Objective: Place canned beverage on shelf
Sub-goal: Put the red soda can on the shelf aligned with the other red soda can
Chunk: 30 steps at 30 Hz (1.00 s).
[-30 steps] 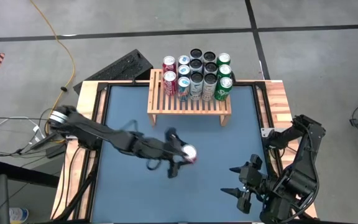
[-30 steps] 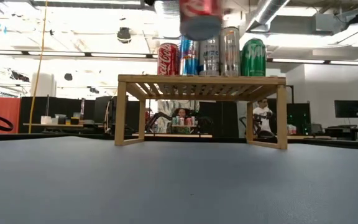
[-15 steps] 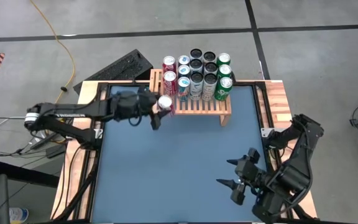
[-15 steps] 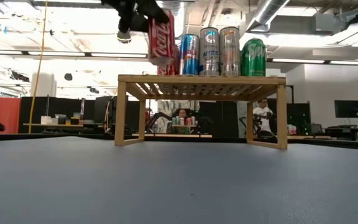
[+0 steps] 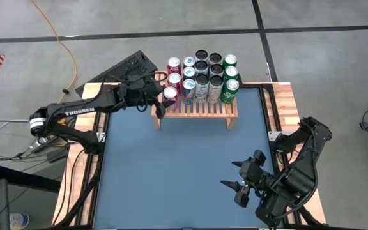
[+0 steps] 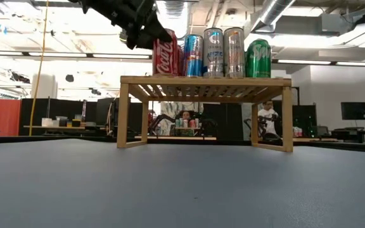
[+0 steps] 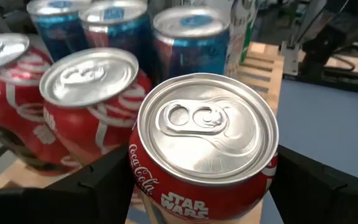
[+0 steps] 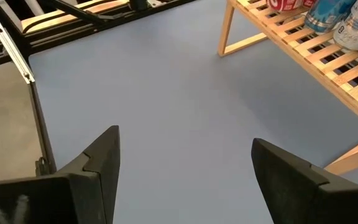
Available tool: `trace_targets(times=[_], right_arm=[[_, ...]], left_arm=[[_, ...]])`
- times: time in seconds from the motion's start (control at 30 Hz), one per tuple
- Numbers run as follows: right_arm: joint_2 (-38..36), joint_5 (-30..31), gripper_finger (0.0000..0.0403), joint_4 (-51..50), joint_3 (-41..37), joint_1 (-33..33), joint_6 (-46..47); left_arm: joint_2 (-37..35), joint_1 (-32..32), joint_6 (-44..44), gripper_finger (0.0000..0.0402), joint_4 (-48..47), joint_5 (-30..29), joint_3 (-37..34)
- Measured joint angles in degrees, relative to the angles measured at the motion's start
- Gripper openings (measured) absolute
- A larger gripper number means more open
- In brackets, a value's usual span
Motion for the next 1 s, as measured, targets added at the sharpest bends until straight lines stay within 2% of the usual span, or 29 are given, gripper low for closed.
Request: trace_targets(times=[0.3, 1.0], right_arm=[[0.0, -0.2, 0.0285, -1.0, 0.0, -1.1, 0.0], [0.0, -0.2, 0.0285, -3.1, 0.0, -1.1, 0.0]], left_arm=[[4.3, 0.3, -1.2, 0.0291, 2.6, 2.2, 0.4], [3.1, 1.3, 1.4, 0.0295, 1.6, -3.7, 0.3]])
